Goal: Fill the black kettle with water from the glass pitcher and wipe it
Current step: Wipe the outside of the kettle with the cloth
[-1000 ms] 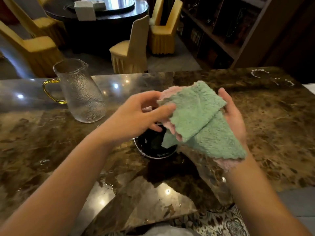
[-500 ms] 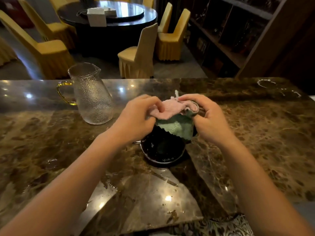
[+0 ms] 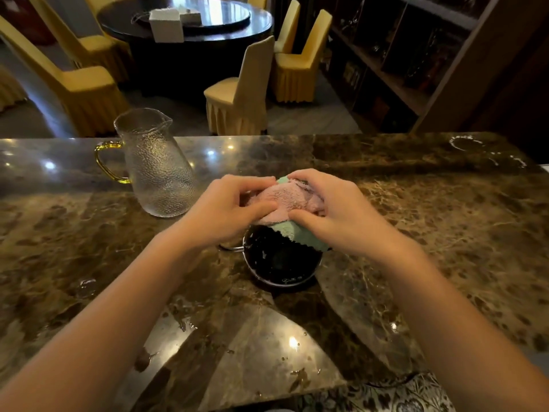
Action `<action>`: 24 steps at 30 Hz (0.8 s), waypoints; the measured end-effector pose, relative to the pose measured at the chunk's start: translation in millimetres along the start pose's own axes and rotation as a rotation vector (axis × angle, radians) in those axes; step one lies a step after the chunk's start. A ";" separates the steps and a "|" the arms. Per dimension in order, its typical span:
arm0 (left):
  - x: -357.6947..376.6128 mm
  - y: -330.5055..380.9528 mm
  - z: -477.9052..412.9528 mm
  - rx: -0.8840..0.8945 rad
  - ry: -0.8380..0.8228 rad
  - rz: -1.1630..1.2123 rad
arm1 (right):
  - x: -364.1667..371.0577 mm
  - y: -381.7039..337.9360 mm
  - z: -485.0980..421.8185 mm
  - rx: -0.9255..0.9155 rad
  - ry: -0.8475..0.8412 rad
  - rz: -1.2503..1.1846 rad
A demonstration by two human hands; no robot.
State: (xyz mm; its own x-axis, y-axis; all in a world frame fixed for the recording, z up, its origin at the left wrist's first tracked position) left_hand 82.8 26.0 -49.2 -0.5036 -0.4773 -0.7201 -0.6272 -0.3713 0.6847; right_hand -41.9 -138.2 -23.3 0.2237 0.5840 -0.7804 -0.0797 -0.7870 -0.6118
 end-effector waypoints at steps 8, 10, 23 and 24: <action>3.5 5.2 -22.1 -0.051 -0.036 0.184 | 31.9 -22.7 -6.9 0.010 0.264 0.027; -2.4 3.1 -40.0 -0.101 -0.152 0.301 | 15.8 -19.0 -26.4 0.089 0.143 0.003; 10.7 26.6 -65.1 -0.075 -0.176 0.146 | 7.2 21.9 0.8 0.065 0.313 0.003; 10.2 30.5 -62.6 -0.038 -0.158 0.101 | 12.3 20.7 10.5 0.037 0.351 -0.010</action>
State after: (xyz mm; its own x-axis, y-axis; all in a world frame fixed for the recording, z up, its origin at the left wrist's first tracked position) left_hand 95.7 -40.1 -28.6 -0.6520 -0.3838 -0.6539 -0.5474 -0.3585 0.7562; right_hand -51.0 -145.2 -47.0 0.5444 0.4827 -0.6860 -0.1092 -0.7701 -0.6285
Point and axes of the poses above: each hand's wrist, its own z-axis away from the middle knuckle, its own x-axis out of the palm, y = z × x, the point moved 1 cm from there along -z, towards the middle knuckle, and after that the axes turned 7 degrees about -z, right-handed, at the moved point
